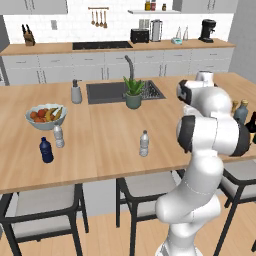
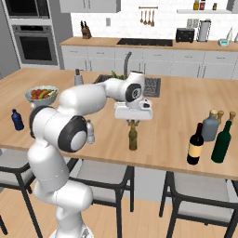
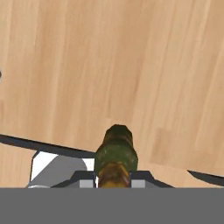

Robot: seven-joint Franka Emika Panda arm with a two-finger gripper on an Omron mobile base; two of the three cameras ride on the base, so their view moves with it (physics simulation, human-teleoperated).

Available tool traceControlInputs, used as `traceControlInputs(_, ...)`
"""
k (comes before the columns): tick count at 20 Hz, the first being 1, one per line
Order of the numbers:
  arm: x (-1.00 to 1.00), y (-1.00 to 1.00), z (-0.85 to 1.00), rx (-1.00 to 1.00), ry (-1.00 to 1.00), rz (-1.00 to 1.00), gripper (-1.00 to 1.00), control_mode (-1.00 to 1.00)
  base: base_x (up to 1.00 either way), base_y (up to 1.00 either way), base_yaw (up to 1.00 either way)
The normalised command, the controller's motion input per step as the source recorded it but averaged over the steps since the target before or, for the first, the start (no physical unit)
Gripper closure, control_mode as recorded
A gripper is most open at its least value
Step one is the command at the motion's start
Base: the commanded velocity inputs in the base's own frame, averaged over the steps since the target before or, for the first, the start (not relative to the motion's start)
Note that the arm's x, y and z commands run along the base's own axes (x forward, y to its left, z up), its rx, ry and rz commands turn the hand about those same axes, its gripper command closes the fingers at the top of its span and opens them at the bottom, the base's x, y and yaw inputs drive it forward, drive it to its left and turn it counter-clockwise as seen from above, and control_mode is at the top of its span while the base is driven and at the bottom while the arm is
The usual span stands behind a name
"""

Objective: Move the plastic bottles in the middle to the plastics group, and the glass bottles in the middle to the glass group.

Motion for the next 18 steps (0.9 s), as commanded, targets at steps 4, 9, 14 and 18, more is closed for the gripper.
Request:
traceControlInputs(4, -0.14, -0.69, 0.05, 0.0, 0.0, -0.01, 1.0, -1.0, 0.0, 0.0, 0.0)
traceControlInputs(9, -0.01, -0.62, 0.0, 0.0, 0.0, -0.02, 1.0, -1.0, 0.0, 0.0, 0.0)
traceControlInputs(14, -0.01, -0.65, 0.0, 0.0, 0.0, 0.0, 1.0, -1.0, 0.0, 0.0, 0.0)
traceControlInputs(18, 0.0, -0.62, 0.0, 0.0, 0.0, 0.0, 1.0, -1.0, 0.0, 0.0, 0.0)
